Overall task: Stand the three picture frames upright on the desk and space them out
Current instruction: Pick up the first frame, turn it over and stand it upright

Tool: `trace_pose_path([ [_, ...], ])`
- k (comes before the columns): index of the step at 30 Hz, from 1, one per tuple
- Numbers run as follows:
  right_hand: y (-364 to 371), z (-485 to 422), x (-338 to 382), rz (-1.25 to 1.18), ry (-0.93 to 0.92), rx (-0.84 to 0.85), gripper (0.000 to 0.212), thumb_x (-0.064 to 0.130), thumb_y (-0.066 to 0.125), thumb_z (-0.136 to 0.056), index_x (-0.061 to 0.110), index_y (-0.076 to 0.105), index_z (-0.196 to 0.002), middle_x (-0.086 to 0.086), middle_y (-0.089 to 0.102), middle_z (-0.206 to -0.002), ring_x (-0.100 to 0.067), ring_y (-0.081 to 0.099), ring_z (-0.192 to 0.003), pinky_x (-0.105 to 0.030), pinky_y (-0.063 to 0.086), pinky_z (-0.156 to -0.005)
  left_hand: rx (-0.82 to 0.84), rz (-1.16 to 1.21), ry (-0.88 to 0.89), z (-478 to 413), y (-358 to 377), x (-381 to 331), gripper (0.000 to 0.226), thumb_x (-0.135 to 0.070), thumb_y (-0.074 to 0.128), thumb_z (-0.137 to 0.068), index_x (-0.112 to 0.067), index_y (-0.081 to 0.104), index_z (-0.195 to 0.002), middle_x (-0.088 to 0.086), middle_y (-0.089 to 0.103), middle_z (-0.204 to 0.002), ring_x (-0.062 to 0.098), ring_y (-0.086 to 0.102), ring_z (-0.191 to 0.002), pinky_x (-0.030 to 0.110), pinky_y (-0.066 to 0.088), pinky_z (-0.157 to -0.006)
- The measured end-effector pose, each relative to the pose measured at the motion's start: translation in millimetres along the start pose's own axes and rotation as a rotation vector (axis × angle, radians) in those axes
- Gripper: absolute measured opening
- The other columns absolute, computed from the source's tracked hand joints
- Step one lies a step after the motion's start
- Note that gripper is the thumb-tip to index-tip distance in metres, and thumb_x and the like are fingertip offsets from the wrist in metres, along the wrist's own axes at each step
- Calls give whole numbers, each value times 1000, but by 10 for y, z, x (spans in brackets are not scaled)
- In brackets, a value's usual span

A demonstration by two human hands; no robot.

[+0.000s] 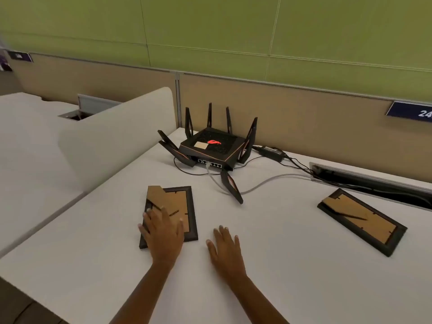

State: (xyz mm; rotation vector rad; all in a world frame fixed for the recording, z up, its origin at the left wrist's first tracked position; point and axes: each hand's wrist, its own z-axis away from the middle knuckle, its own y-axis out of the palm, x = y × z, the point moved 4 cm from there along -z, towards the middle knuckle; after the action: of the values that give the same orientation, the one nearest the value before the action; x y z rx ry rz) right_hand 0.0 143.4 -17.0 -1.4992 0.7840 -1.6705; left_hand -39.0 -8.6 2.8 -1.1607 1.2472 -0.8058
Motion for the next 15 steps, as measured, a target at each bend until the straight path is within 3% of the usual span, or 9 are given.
trace_pose_path([
  [2,30,-64,124,-62,9,-11,142,79,-36,-28,14,19,-142,-6,13,-156,-19,7,-144,-35,0,-118,-12,92,-113,-11,-90,119,65,-47,35,-88,5,52,-124,42,47,-127,56,43,-121,68,34,-95],
  [4,36,-83,251,-143,35,-7,129,83,-24,-44,12,23,-141,-7,15,-155,-20,8,-144,-33,3,-118,5,138,-254,-36,-81,234,68,-43,43,-91,1,30,-140,39,26,-144,50,21,-137,62,20,-109],
  [6,63,-91,389,-196,53,32,81,66,10,-82,11,26,-140,-9,15,-155,-21,7,-144,-32,6,-118,70,148,-303,-77,-53,275,72,-47,38,-92,-4,15,-145,34,16,-149,45,14,-141,56,17,-113],
  [8,99,-141,468,-205,59,64,54,38,32,-94,9,26,-139,-11,14,-155,-23,7,-144,-33,9,-118,152,150,-328,-127,-50,279,73,-48,36,-92,-7,10,-146,32,16,-150,42,15,-141,53,20,-113],
  [15,81,-255,627,-413,164,106,64,22,55,-86,-4,23,-135,-16,18,-150,-28,21,-139,-34,25,-113,201,325,-398,-264,-199,251,55,-23,40,-93,-6,21,-142,23,35,-140,36,36,-127,47,34,-104],
])
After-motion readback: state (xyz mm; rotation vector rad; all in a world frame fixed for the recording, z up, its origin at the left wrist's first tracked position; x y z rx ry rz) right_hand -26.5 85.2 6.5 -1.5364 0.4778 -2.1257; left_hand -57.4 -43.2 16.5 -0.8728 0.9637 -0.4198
